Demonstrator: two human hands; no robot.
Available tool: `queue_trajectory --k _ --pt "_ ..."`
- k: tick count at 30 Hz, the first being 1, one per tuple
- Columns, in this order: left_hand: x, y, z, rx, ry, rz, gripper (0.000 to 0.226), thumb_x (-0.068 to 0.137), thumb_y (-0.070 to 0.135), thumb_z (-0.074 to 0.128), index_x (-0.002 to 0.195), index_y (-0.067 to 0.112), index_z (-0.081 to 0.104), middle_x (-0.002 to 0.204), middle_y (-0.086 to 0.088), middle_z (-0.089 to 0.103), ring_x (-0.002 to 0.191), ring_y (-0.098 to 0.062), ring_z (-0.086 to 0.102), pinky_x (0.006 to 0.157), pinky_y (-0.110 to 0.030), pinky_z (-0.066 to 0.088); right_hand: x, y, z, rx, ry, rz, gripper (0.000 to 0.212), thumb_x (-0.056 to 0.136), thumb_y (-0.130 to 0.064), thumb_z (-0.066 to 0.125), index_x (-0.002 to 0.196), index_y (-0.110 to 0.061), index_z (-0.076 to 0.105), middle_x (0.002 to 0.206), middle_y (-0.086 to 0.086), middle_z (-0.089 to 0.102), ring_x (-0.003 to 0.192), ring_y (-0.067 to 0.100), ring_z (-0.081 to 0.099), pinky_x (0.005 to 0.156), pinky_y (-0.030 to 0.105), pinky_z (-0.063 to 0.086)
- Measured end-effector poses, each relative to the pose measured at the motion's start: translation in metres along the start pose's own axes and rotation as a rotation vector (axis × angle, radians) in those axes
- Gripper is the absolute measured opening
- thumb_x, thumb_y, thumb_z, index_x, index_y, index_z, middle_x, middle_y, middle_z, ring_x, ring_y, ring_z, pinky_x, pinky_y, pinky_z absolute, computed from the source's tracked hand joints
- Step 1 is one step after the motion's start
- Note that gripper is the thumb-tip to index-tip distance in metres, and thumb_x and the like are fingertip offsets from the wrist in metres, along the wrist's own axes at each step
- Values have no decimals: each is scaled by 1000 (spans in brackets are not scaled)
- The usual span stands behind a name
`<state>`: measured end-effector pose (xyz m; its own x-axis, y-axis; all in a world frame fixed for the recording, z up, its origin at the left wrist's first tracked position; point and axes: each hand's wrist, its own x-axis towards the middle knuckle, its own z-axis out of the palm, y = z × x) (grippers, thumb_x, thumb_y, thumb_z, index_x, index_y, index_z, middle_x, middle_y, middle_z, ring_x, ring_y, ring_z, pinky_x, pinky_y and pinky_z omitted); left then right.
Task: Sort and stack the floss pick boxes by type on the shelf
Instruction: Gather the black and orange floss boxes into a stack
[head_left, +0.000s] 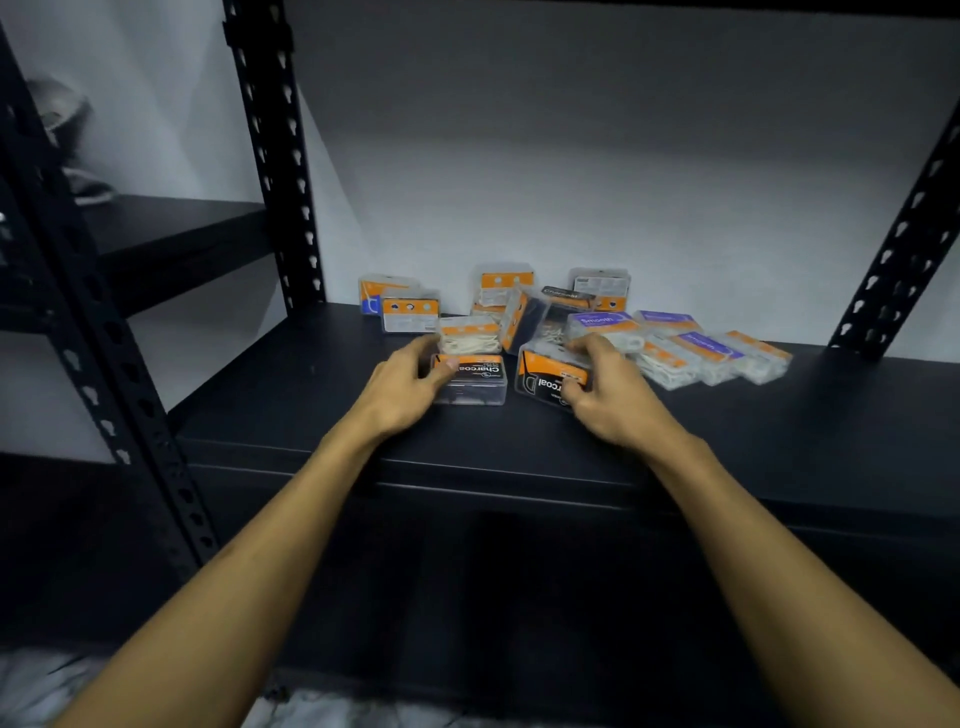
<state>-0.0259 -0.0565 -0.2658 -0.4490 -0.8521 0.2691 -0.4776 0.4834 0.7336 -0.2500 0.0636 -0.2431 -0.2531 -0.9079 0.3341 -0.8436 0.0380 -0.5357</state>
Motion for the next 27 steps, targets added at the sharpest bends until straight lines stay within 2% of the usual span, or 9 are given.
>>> queue_trajectory --k 4,7,10,14,17,19,21,23,27 --pt "2 -8 -1 -123 30 -26 66 81 51 72 140 31 49 123 4 67 114 -14 63 103 -42 49 23 -15 -16 -219 -165 0 44 88 -16 67 128 -9 49 129 12 58 109 25 57 93 34 48" --pt "-2 -8 -4 -190 86 19 68 77 39 82 137 28 53 128 6 63 109 -12 66 101 -39 51 33 -24 -22 -281 -244 4 45 89 -15 67 129 -9 48 129 13 58 113 29 57 97 39 48" --pt "-7 -4 -3 -141 110 54 61 76 30 85 130 25 59 131 4 52 110 -12 62 103 -36 50 33 -25 -22 -261 -241 0 44 90 -13 66 130 -10 48 130 11 57 115 28 56 99 38 47" --pt "-11 -1 -3 -152 108 93 50 70 24 89 107 27 56 122 8 65 103 -8 67 94 -34 56 28 -19 -20 -195 -224 -1 40 90 -13 67 126 -14 49 127 9 58 114 25 57 100 40 49" --pt "-12 0 -4 -167 59 122 50 73 17 87 107 27 51 121 6 65 103 -10 67 91 -38 57 27 -20 -25 -210 -256 1 40 88 -13 69 123 -12 49 124 9 59 112 26 58 100 42 49" --pt "-12 3 -8 -165 -40 150 52 77 12 82 115 32 52 124 4 62 106 -12 65 94 -41 57 29 -24 -29 -236 -299 2 41 86 -12 72 120 -12 49 119 7 59 109 26 58 98 41 50" --pt "-7 13 -19 -28 -141 155 59 78 13 80 124 40 55 130 3 59 110 -13 62 99 -38 53 33 -30 -31 -281 -379 4 50 83 -14 74 124 -15 45 117 5 57 109 25 58 96 41 52" --pt "2 29 -30 148 -219 132 64 76 13 81 127 40 54 126 2 59 107 -15 61 98 -34 52 37 -38 -30 -356 -458 6 65 79 -18 77 134 -17 42 123 3 55 110 25 58 96 43 52" --pt "11 61 -29 425 -357 123 78 75 9 79 134 35 35 122 -6 59 100 -22 60 89 -39 54 44 -49 -23 -406 -516 51 68 72 -22 77 132 -19 46 126 5 59 107 26 60 95 45 53"
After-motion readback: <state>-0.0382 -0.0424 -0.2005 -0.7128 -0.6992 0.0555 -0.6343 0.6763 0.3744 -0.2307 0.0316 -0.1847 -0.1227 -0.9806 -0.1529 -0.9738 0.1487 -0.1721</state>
